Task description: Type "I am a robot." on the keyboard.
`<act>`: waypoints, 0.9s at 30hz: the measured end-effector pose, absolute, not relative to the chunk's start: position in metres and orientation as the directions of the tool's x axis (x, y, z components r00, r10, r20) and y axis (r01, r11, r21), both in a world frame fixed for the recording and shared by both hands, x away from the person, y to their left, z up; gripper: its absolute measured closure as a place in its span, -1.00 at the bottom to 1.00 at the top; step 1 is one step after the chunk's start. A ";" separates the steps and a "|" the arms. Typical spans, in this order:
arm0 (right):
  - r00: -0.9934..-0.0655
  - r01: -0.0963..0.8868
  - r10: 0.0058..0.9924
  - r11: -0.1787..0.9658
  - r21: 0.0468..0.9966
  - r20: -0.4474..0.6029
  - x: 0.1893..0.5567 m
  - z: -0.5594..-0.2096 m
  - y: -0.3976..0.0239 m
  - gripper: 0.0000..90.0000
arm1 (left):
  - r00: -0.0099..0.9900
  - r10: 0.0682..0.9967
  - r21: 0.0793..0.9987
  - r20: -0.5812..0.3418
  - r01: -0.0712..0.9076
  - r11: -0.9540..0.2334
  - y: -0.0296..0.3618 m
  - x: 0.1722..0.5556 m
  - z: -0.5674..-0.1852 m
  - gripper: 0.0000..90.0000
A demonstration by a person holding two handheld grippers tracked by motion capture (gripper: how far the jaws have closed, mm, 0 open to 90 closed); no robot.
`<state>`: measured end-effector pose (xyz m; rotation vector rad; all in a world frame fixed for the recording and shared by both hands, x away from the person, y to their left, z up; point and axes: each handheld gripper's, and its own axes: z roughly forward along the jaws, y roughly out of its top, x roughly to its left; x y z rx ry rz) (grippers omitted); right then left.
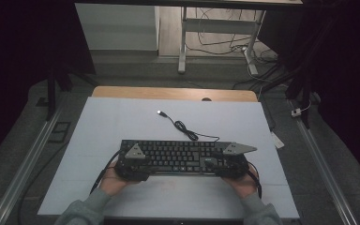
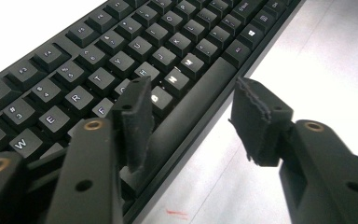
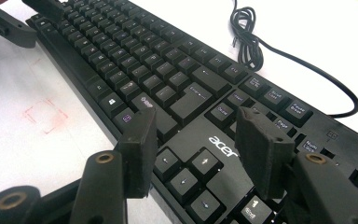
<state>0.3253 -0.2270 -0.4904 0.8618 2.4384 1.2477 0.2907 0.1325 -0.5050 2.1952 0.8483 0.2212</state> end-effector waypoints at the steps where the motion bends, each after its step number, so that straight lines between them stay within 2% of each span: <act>1: -0.787 0.385 0.617 0.452 0.805 0.029 0.325 -0.490 -0.227 0.09 | 0.765 0.636 0.709 -0.102 0.504 -0.493 0.132 0.291 -0.505 0.12; 9: -0.788 0.384 0.615 0.455 0.803 0.029 0.325 -0.491 -0.227 0.09 | 0.770 0.630 0.708 -0.096 0.498 -0.501 0.130 0.292 -0.508 0.43; 16: -0.789 0.384 0.614 0.455 0.803 0.030 0.326 -0.491 -0.227 0.09 | 0.771 0.630 0.704 -0.095 0.499 -0.505 0.128 0.294 -0.511 0.93; 27: -0.789 0.385 0.614 0.456 0.802 0.029 0.326 -0.491 -0.226 0.09 | 0.767 0.636 0.685 -0.085 0.509 -0.522 0.123 0.298 -0.518 0.98</act>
